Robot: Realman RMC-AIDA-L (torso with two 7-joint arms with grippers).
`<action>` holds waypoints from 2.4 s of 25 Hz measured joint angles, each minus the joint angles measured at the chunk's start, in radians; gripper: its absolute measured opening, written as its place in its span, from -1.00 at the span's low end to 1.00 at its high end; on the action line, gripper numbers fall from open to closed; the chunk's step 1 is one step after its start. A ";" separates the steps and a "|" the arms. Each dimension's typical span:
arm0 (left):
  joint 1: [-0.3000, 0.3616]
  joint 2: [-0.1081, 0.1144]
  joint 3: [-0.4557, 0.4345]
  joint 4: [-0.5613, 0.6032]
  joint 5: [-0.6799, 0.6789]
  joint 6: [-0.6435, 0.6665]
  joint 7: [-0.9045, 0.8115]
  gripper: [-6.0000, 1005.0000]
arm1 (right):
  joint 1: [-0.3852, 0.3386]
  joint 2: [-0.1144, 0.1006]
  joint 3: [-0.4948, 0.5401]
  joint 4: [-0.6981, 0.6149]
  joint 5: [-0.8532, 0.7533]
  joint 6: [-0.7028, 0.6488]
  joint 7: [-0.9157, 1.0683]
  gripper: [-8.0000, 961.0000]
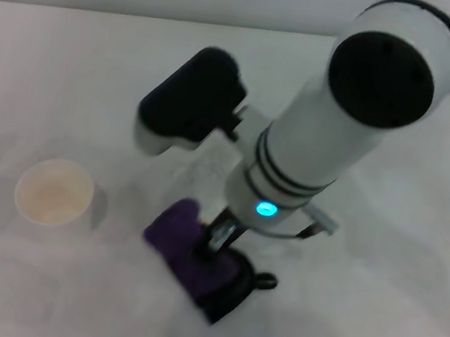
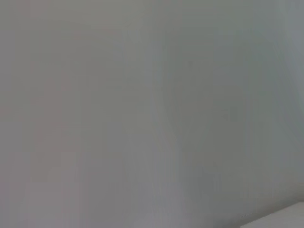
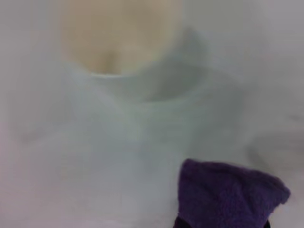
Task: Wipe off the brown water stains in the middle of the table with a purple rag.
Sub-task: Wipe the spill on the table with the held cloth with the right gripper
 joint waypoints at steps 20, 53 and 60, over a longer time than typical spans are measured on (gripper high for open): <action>-0.015 0.000 -0.005 -0.010 0.000 0.002 0.001 0.66 | 0.022 0.001 0.012 0.040 0.006 0.029 -0.014 -0.78; -0.004 -0.001 -0.006 -0.011 -0.001 0.028 -0.003 0.66 | 0.088 0.001 -0.020 0.092 0.017 0.014 -0.002 -0.77; -0.010 -0.001 -0.001 -0.011 -0.002 0.028 -0.004 0.66 | 0.095 0.001 -0.113 0.065 0.193 -0.025 -0.071 -0.74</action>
